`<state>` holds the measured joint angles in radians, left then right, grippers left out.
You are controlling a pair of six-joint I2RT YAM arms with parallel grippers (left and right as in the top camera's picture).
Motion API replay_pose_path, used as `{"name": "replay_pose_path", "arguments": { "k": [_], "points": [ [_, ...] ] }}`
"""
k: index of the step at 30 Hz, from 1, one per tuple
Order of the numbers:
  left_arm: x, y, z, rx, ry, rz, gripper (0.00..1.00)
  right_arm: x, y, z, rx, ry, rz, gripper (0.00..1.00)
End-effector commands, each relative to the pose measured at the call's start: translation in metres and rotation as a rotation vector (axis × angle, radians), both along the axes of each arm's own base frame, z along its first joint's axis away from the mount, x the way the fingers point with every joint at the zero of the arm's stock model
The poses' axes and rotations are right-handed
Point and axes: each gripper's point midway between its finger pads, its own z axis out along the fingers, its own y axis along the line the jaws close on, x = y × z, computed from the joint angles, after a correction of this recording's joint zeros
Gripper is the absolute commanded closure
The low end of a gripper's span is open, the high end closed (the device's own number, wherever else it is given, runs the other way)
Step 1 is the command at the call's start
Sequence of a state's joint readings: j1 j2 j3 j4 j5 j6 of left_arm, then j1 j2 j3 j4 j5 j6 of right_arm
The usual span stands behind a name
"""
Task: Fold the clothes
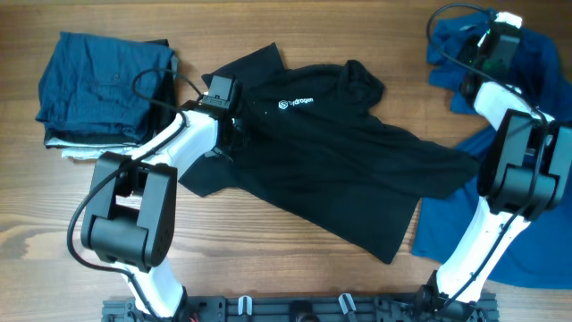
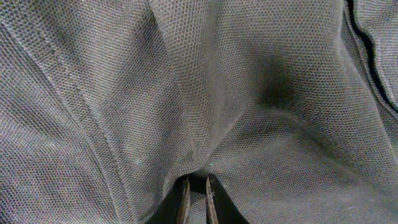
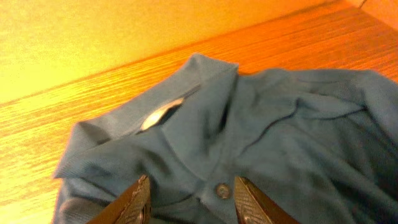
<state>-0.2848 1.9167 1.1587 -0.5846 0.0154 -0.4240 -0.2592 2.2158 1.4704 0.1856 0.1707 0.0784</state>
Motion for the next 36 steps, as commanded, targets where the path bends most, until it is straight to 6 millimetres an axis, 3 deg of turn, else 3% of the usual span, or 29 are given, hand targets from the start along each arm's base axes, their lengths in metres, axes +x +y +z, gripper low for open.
{"name": "replay_pose_path", "arguments": {
  "k": [1,4,6,7,9,12,14,17,21,26,31,36],
  "points": [
    [-0.017,0.016,-0.019,0.054,0.071,0.014,0.89,-0.015,-0.003,0.091,-0.048,-0.036,-0.010,0.60],
    [-0.017,0.016,-0.019,0.054,0.070,0.014,0.89,-0.079,0.005,0.136,0.072,0.060,-0.069,0.72],
    [-0.016,0.015,-0.019,0.053,0.068,0.014,0.89,-0.143,0.016,0.144,0.194,0.197,-0.101,0.90],
    [-0.016,0.015,-0.019,0.053,0.067,0.014,0.89,-0.166,0.021,0.143,0.243,0.251,-0.122,0.96],
    [-0.014,0.015,-0.018,0.051,0.060,0.014,0.92,-0.217,0.026,0.132,0.359,0.373,-0.227,0.96],
    [-0.010,0.014,-0.018,0.046,0.044,0.015,0.96,-0.263,0.035,0.102,0.522,0.494,-0.390,0.96],
    [-0.008,0.013,-0.017,0.044,0.035,0.015,0.96,-0.282,0.050,0.074,0.605,0.580,-0.420,0.96],
    [-0.006,0.013,-0.017,0.042,0.028,0.015,0.96,-0.314,0.067,0.034,0.742,0.647,-0.628,0.96],
    [-0.006,0.013,-0.017,0.042,0.028,0.015,0.96,-0.352,0.078,0.000,0.796,0.714,-0.848,0.96],
    [-0.006,0.012,-0.017,0.041,0.027,0.015,0.96,-0.369,0.083,-0.029,0.797,0.729,-0.903,0.96],
    [-0.006,0.012,-0.017,0.037,0.028,0.014,0.95,-0.382,0.098,-0.074,0.888,0.675,-0.979,0.96],
    [-0.006,0.012,-0.017,0.037,0.028,0.014,0.96,-0.393,0.088,-0.093,0.828,0.621,-1.061,0.95]
  ]
}}
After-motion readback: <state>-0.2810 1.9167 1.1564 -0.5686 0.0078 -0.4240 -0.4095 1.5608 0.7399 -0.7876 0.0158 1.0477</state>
